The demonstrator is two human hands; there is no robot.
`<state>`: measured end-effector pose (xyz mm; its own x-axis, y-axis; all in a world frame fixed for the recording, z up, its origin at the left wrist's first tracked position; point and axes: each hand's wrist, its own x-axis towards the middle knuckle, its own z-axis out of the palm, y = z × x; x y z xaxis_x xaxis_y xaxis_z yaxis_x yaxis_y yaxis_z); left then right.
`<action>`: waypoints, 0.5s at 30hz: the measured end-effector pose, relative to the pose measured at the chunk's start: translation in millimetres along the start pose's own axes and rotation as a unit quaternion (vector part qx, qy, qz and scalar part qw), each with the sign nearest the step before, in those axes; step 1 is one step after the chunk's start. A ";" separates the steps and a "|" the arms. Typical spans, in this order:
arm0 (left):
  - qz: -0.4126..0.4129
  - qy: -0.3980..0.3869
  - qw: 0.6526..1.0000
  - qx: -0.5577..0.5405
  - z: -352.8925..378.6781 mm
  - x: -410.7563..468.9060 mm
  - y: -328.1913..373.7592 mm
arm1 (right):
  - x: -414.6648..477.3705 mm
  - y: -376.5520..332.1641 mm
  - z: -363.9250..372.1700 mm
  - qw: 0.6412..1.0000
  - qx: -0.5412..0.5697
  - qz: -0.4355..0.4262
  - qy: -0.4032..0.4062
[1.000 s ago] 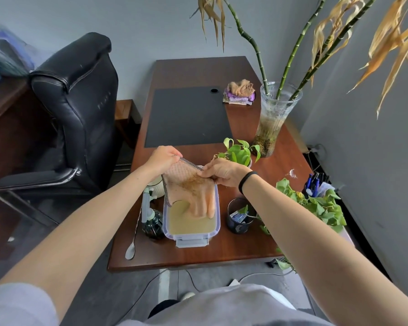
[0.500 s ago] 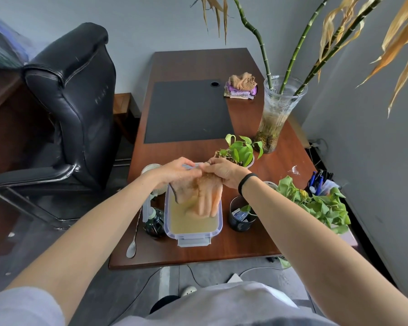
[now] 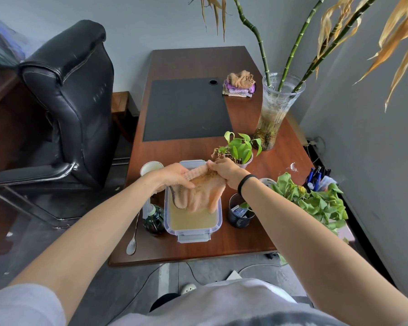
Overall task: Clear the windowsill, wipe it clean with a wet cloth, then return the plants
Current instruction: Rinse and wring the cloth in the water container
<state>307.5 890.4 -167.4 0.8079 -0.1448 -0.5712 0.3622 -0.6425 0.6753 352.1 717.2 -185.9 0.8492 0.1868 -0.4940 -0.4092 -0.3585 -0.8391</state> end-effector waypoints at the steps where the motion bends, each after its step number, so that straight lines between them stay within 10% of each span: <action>1: 0.003 0.004 1.000 -0.025 -1.5 -3.5 2.4 | 1.4 -0.8 0.2 1.000 0.013 0.012 -0.003; 15: 0.084 0.211 0.967 -0.118 -8.1 -3.2 2.3 | -3.4 9.3 -18.0 0.981 0.106 0.022 -0.160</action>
<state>309.6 895.5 -160.2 0.9640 0.1200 -0.2374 0.2660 -0.4405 0.8575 351.4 696.7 -187.9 0.6945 0.4648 -0.5492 -0.5325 -0.1814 -0.8268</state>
